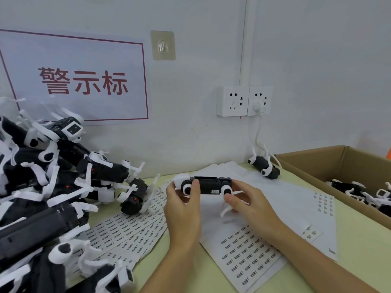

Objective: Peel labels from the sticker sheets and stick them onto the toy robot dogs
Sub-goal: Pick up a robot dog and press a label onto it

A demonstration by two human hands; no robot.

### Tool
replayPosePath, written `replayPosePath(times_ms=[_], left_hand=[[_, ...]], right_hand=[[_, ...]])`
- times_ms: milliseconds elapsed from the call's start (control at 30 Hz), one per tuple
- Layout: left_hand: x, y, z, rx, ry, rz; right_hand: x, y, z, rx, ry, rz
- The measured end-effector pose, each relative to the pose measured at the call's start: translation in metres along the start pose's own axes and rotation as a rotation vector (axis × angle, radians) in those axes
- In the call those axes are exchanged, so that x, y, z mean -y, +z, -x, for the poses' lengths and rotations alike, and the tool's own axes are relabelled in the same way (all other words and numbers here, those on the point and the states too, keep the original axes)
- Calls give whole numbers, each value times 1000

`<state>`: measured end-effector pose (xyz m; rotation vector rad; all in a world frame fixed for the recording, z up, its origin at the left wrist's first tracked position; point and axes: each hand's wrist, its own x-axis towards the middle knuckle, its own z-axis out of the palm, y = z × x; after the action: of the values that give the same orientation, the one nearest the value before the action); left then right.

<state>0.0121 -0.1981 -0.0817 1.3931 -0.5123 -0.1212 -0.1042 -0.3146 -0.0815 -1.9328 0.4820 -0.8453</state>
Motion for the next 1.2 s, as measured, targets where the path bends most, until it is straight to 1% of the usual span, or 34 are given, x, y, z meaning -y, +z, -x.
replayPosePath(times_ms=[167, 400, 700, 1067, 1200], left_hand=[[-1, 0, 0, 8, -17, -36], [-2, 2, -1, 0, -11, -43], [-1, 4, -1, 8, -54, -33], [-8, 2, 3, 37, -1, 12], [-8, 2, 4, 79, 28, 15]], right_hand=[[-3, 1, -2, -15, 22, 23], [-1, 2, 0, -39, 11, -31], [0, 3, 1, -41, 16, -70], [6, 5, 4, -27, 14, -109], [7, 4, 3, -2, 22, -112]])
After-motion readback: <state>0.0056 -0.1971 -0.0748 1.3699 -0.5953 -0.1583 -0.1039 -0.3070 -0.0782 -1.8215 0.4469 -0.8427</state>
